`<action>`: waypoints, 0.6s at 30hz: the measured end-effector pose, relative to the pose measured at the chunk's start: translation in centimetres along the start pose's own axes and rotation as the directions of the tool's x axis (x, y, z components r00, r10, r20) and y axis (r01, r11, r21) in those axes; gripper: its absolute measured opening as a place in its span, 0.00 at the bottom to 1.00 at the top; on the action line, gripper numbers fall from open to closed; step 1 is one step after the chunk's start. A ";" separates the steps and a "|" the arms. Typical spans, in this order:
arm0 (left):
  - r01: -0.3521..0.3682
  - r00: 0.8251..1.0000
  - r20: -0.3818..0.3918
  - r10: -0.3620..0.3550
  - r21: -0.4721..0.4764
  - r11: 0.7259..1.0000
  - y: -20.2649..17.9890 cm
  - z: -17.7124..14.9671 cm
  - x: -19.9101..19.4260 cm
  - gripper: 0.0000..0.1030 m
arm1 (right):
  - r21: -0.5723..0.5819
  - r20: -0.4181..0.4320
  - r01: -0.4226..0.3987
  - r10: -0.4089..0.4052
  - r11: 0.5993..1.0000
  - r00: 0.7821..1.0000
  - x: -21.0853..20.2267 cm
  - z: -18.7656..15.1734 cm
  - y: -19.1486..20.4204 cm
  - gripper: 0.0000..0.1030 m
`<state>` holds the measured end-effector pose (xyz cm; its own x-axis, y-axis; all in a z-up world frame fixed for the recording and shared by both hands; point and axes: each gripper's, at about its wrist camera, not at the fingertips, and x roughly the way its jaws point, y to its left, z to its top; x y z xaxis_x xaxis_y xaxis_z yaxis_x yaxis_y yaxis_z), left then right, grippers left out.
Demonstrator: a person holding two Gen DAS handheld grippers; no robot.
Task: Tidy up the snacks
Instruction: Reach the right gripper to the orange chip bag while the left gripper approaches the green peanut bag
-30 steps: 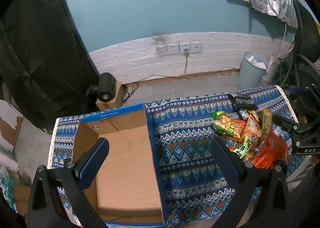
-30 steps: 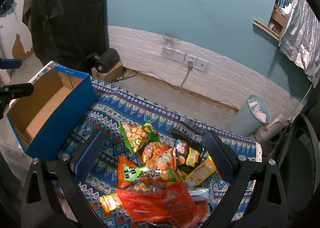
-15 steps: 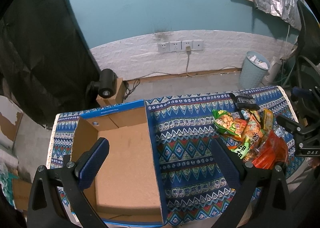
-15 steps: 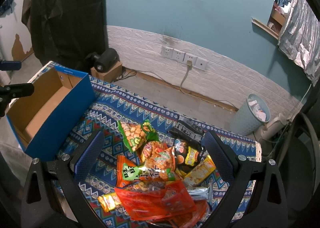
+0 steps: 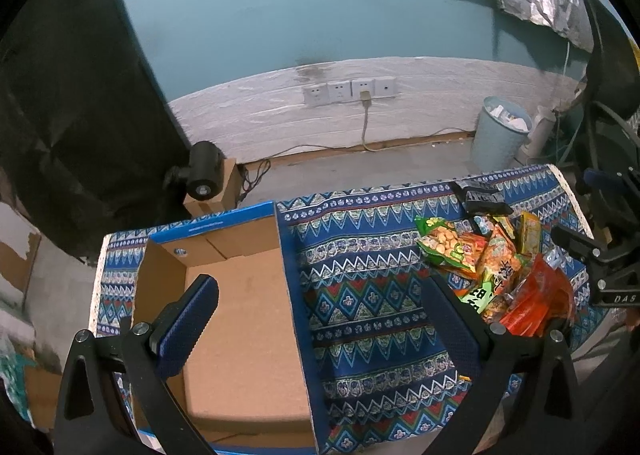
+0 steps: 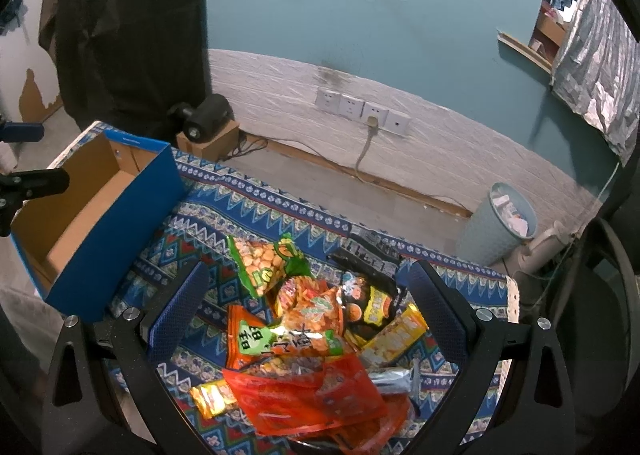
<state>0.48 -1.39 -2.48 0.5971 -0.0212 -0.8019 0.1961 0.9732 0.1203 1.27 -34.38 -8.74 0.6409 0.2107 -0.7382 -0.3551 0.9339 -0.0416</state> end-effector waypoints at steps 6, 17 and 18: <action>0.019 1.000 -0.026 -0.017 0.051 0.999 -1.8 -0.2 1.2 0.99 | 0.053 -0.064 0.056 -0.053 0.997 0.997 1.0 -1.2 -1.9 0.95; 0.066 0.992 -0.120 -0.047 0.159 0.985 -5.6 -1.8 4.9 0.99 | 0.208 -0.222 0.136 -0.089 0.969 0.971 2.7 -6.7 -6.7 0.95; 0.077 0.989 -0.135 -0.056 0.160 0.984 -5.9 -1.9 5.2 0.99 | 0.223 -0.235 0.143 -0.089 0.964 0.968 2.8 -7.3 -7.0 0.95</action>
<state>0.94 -6.78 -8.48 0.4748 -0.0441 -0.8790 0.3638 0.9192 0.1504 0.60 -42.47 -15.47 0.4919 0.0527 -0.8691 -0.0992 0.9951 0.0042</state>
